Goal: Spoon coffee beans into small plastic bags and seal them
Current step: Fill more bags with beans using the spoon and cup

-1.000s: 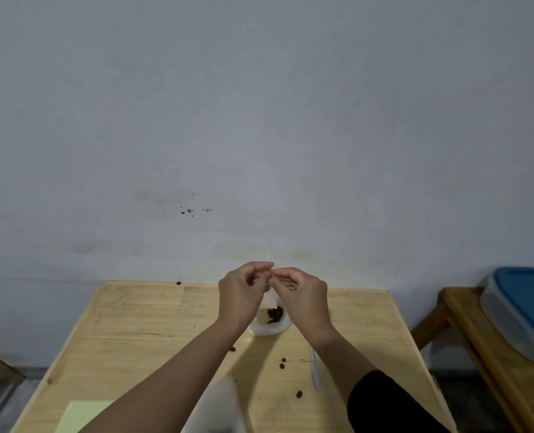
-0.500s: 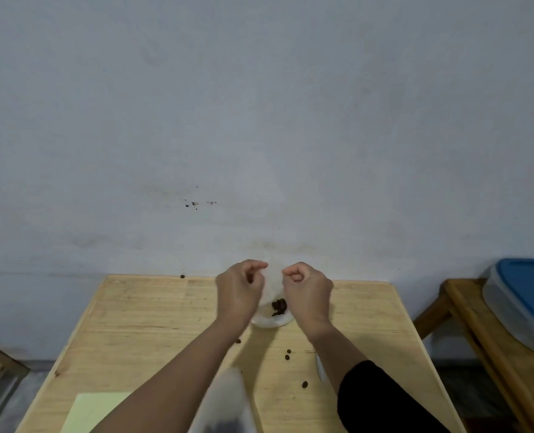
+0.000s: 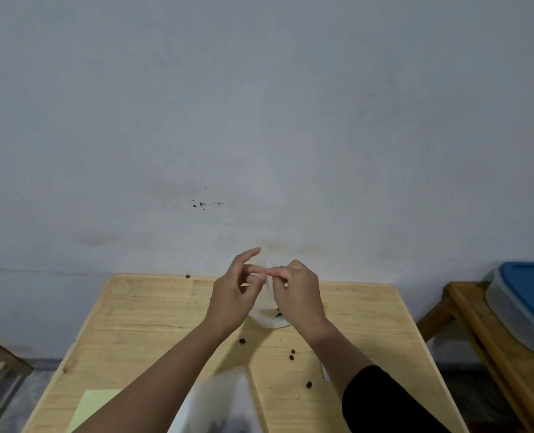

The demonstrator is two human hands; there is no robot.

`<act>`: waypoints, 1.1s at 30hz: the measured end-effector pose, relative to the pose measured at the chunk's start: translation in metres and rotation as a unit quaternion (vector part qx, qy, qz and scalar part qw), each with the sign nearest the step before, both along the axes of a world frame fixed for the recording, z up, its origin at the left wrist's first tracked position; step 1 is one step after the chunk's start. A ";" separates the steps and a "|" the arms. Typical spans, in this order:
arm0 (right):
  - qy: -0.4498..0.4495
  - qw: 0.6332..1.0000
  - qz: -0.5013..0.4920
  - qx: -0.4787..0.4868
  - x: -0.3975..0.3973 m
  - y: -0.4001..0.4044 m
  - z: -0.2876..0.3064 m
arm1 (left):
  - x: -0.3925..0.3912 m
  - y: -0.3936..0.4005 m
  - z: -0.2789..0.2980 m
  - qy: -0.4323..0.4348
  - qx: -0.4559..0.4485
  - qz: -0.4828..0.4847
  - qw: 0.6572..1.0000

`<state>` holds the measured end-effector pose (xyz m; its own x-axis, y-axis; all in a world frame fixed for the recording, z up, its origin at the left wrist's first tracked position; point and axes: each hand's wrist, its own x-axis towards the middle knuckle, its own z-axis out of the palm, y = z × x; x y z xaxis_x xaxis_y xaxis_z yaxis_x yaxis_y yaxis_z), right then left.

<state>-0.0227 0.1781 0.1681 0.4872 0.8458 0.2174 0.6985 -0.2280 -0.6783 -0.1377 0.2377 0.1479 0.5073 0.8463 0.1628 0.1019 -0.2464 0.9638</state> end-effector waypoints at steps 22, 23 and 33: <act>0.266 0.962 0.055 -0.035 0.003 -0.011 0.007 | -0.018 0.017 -0.009 0.122 0.210 -0.058 0.968; 0.287 0.956 0.052 -0.025 0.003 -0.012 0.007 | -0.017 0.016 -0.009 0.118 0.208 -0.057 0.969; 0.393 0.914 0.102 0.019 0.005 -0.020 -0.003 | -0.015 0.012 -0.023 0.140 0.193 -0.102 0.966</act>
<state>-0.0179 0.1583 0.1652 0.3384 0.9355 -0.1012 0.0180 -0.1140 -0.9933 -0.1523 0.2501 0.1251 0.7270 0.6272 0.2794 0.2556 -0.6249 0.7377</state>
